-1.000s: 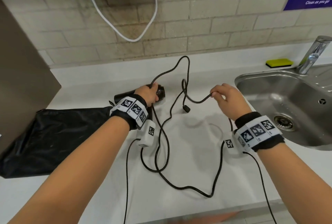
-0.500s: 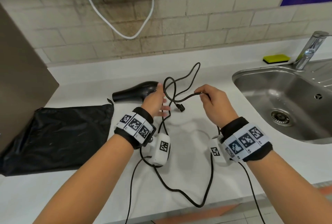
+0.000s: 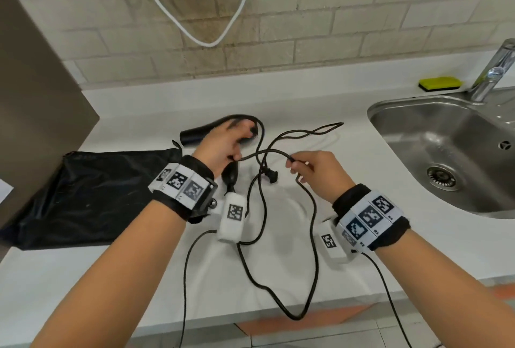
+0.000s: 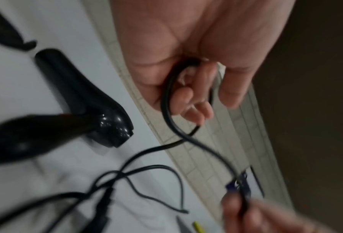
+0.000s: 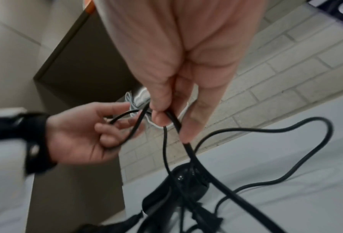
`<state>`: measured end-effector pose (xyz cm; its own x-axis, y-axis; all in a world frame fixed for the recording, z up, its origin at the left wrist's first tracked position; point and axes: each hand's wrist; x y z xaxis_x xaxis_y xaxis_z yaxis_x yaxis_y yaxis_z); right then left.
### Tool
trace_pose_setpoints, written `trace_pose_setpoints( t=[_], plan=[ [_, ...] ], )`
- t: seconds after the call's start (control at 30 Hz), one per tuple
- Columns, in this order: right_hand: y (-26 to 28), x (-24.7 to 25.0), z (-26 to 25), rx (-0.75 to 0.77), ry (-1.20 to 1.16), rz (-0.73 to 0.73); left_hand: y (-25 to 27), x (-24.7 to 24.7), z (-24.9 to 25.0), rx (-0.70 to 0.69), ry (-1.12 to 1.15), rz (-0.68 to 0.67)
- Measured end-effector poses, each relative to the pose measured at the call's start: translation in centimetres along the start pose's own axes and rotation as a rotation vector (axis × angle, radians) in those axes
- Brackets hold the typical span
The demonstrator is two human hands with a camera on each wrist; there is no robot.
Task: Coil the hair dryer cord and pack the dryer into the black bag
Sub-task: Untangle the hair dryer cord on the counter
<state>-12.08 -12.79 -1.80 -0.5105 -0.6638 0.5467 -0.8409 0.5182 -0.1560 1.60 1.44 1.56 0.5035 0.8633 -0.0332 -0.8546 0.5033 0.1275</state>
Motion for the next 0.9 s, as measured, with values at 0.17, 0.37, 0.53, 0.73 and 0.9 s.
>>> trace_pose_setpoints(
  t=[0.17, 0.37, 0.53, 0.73, 0.9],
  plan=[
    [-0.9, -0.5, -1.6, 0.062, -0.128, 0.075, 1.6, -1.3, -1.7, -0.064, -0.466, -0.334],
    [-2.5, -0.1, -2.0, 0.115, -0.175, 0.127, 1.3, -1.0, -1.6, -0.079, -0.417, -0.145],
    [-4.7, 1.0, 1.4, -0.209, 0.286, -0.292, 0.6, 0.3, 0.2, 0.015, -0.161, -0.13],
    [-4.6, 0.2, 4.1, -0.117, 0.406, -0.131, -0.9, 1.1, 3.7, 0.062, 0.033, -0.083],
    [-4.6, 0.9, 5.4, -0.282, 0.662, -0.207, -1.5, 1.8, 7.9, -0.038, 0.109, -0.064]
  ],
)
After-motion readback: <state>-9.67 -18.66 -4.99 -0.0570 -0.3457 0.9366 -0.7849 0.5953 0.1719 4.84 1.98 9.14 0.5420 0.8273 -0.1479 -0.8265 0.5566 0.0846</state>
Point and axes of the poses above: each hand's wrist, its own y-axis away from the middle knuckle, its own x-axis out of the back of the hand, z = x × y, and after that the axes turned 9 degrees about z, right-handed
